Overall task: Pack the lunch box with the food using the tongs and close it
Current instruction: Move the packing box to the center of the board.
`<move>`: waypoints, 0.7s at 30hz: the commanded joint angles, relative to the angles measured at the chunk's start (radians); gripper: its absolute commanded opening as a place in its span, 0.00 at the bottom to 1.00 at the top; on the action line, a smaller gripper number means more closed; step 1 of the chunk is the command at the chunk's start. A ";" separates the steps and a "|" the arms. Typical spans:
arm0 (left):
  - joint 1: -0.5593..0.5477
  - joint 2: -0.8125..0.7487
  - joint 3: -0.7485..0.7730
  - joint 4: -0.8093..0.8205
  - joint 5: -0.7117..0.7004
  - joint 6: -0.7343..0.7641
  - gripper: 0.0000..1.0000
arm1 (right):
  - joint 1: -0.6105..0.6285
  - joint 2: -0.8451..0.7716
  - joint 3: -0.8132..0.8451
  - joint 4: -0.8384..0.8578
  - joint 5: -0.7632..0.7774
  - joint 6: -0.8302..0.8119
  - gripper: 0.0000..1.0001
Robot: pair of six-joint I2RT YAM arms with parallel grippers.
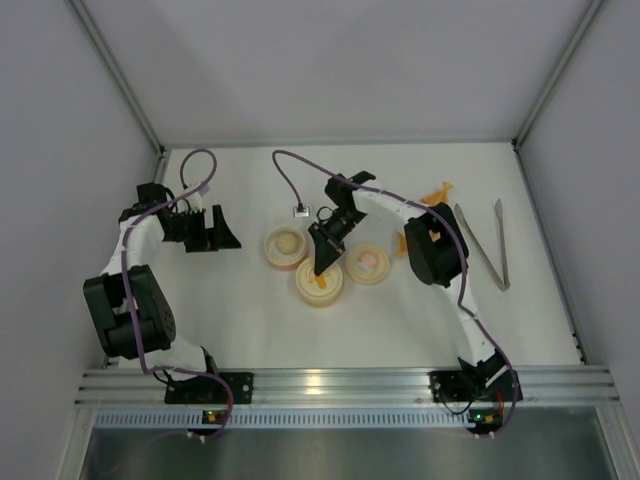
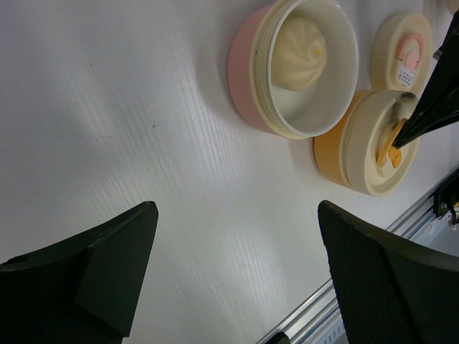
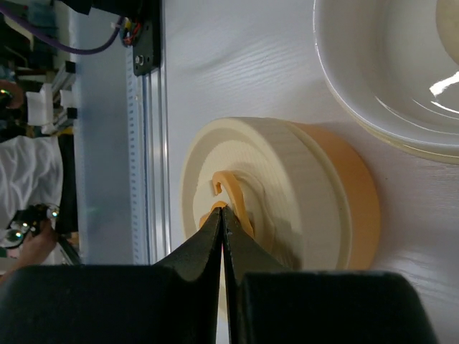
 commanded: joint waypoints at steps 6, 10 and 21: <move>0.001 -0.025 -0.017 0.031 0.035 0.012 0.98 | -0.072 0.102 -0.018 0.036 0.048 0.136 0.00; 0.001 -0.037 -0.022 0.031 0.028 0.011 0.98 | -0.076 0.093 -0.063 0.076 0.045 0.202 0.00; 0.001 -0.054 -0.028 0.032 0.025 0.014 0.98 | -0.151 -0.015 -0.204 0.372 0.194 0.498 0.00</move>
